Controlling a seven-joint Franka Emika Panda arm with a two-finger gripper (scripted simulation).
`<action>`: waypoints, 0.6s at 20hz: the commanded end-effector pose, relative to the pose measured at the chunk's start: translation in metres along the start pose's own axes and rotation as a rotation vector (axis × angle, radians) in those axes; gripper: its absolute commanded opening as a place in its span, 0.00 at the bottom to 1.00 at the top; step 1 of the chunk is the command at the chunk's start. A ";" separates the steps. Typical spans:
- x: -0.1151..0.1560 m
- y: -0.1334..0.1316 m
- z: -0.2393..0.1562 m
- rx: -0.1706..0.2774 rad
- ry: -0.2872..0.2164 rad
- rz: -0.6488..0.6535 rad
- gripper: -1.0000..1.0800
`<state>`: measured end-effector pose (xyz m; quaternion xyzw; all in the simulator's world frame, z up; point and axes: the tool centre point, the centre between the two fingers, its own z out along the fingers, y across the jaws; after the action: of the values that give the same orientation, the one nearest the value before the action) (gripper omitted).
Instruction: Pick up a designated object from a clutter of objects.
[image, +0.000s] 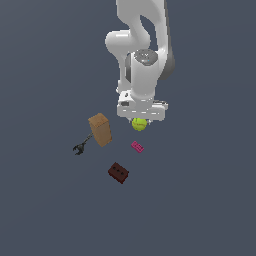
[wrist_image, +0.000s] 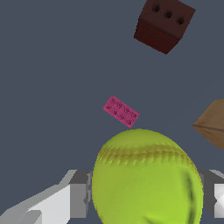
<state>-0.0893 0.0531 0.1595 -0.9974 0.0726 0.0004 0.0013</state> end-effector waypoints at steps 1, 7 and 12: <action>0.004 0.010 -0.023 0.001 0.001 0.000 0.00; 0.016 0.034 -0.077 0.002 0.000 0.000 0.00; 0.026 0.056 -0.122 0.001 0.000 0.001 0.00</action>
<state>-0.0734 0.0010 0.2669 -0.9973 0.0729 0.0004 0.0019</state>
